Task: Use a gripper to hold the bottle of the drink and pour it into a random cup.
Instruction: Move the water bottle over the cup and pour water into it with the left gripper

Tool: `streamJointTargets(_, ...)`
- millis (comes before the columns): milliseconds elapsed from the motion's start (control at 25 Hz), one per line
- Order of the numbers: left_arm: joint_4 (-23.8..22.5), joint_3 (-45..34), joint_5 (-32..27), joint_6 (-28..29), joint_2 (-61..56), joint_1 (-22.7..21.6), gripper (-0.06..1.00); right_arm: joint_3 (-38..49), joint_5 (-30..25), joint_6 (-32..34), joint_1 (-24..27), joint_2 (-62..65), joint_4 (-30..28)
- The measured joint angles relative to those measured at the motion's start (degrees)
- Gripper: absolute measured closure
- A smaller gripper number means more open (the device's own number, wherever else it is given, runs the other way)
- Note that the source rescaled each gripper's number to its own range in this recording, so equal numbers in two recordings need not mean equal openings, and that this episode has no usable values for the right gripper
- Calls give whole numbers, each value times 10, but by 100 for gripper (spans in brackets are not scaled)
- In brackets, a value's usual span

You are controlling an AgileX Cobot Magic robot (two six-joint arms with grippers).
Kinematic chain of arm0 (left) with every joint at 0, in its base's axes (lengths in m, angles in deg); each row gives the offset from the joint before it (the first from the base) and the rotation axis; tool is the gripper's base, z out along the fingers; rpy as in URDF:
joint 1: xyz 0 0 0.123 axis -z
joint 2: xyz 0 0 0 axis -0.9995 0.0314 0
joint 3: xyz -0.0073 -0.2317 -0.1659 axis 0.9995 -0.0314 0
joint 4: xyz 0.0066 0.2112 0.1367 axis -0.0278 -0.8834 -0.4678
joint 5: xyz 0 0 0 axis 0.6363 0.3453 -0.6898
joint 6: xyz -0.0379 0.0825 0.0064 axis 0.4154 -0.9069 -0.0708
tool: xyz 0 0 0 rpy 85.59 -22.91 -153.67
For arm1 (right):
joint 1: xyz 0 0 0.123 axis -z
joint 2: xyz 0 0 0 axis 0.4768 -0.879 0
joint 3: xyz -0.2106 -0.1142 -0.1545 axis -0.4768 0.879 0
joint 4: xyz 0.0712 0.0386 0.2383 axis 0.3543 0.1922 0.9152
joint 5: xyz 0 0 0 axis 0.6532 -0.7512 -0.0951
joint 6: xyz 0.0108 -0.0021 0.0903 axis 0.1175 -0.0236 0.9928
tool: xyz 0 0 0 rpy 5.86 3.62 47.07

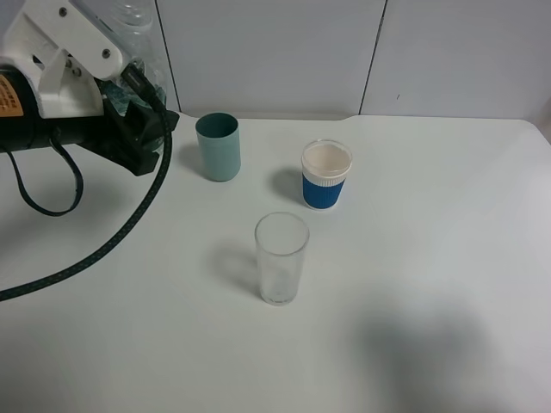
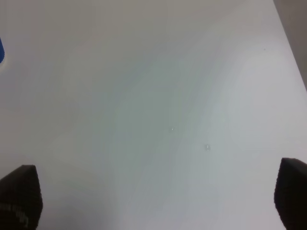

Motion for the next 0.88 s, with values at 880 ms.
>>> streamJointTargets(880,-674,0,-154,727,0,61,94,0,0,0,0,0,0)
